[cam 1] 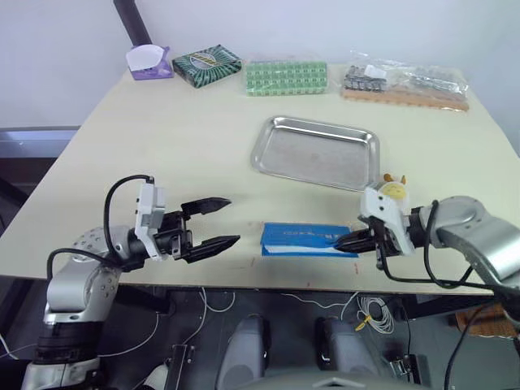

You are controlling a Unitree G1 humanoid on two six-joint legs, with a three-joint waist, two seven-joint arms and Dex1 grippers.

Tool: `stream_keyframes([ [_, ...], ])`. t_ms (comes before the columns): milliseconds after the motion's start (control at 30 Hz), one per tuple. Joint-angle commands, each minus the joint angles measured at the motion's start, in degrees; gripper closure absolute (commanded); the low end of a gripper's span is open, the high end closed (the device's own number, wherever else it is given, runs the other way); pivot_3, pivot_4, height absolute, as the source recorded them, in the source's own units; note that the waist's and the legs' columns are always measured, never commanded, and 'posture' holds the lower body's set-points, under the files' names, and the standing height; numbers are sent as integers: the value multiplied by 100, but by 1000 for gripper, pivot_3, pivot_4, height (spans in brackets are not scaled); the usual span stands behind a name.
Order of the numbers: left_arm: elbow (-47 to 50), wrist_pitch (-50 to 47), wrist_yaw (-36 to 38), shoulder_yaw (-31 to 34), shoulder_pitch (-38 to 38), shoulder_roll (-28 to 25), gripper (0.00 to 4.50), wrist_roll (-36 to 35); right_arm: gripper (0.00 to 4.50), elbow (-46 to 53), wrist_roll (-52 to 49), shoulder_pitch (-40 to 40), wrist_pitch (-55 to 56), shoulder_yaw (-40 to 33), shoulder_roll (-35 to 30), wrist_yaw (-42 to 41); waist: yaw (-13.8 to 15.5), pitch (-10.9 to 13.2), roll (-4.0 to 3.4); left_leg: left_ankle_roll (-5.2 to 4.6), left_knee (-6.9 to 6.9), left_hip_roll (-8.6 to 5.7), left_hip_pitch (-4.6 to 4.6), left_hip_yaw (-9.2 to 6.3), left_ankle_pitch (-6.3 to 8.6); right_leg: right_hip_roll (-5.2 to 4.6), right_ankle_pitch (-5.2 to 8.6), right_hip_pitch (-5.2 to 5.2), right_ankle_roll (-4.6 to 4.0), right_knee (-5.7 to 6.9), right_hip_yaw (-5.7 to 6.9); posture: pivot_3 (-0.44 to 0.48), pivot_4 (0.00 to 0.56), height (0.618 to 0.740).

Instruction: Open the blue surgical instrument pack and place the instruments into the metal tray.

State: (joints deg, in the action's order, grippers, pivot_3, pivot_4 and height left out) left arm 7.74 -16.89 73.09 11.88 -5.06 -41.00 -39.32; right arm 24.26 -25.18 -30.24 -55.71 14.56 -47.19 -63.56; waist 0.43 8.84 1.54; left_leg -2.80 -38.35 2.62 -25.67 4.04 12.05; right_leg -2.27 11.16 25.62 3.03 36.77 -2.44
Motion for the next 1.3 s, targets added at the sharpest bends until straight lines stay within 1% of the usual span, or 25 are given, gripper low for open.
stream_keyframes([
  [33, 68, 192, -65, 138, 32, 4, 0, 93, 4443, -501, 169, -190, 235, 129, -103, -113, 9, 0, 0, 0, 0, -1, -1, 1, 0, -1, 0, 0, 0, 0, 1, 0, 150, 740],
  [200, -166, 318, 15, 50, -102, -32, 0, 222, 4443, -1490, 436, -756, 742, 417, -8, -364, -2, -1, 0, 0, -1, -1, 4, 2, 0, -4, -1, -2, -1, 0, 2, 0, 150, 740],
  [367, -557, 471, 145, -213, -454, 86, 0, 403, 4443, -1937, 554, -1033, 1007, 533, 31, -568, 36, -1, 0, 0, -1, -5, -3, 8, 0, -8, -2, -1, -3, -2, 13, 0, 150, 740],
  [567, -1605, 768, 335, -736, -1460, 547, 0, 833, 4443, -2104, 689, -1131, 1155, 646, 46, -723, 41, -2, 3, -2, -4, -27, -2, 4, -1, -19, -3, -10, -1, 0, 19, 0, 150, 740],
  [700, -2158, 959, 616, -1024, -1962, 786, 0, 1039, 4443, -2114, 725, -1163, 1147, 651, 75, -744, 28, -2, 3, -2, -3, -37, -3, 4, -1, -15, -3, -9, -1, 0, 20, 0, 150, 740],
  [800, -2608, 1209, 784, -1308, -2375, 1099, 0, 1268, 4443, -2110, 754, -1168, 1144, 635, 91, -705, 44, -3, 3, -3, -5, -40, -2, 4, -2, -14, -3, -11, 0, 2, 20, 0, 150, 740],
  [1033, -3144, 1550, 970, -1547, -2759, 1490, 0, 1563, 4443, -2023, 740, -1110, 1064, 553, 153, -597, 26, -3, 4, -3, -8, -38, -3, 1, -1, -10, -3, -13, 0, 2, 21, 0, 150, 740],
  [1133, -3400, 1666, 1000, -1578, -2863, 1580, 819, 1686, 4500, -1972, 715, -1075, 1036, 509, 187, -537, 27, -3, 4, -4, -8, -38, -2, 1, -2, -10, -3, -13, 0, 3, 21, 0, 150, 740],
  [1267, -3577, 1777, 1060, -1601, -2956, 1683, 2916, 1783, 4500, -1898, 682, -1019, 1010, 466, 219, -463, 25, -3, 4, -4, -8, -38, -3, 0, -2, -10, -3, -13, 0, 3, 21, 0, 150, 740],
  [1300, -3595, 1810, 1055, -1604, -2962, 1710, 3243, 1802, 4500, -1869, 665, -992, 1005, 436, 226, -439, 24, -3, 4, -3, -8, -38, -3, 0, -1, -10, -3, -13, 0, 3, 21, 0, 150, 740],
])
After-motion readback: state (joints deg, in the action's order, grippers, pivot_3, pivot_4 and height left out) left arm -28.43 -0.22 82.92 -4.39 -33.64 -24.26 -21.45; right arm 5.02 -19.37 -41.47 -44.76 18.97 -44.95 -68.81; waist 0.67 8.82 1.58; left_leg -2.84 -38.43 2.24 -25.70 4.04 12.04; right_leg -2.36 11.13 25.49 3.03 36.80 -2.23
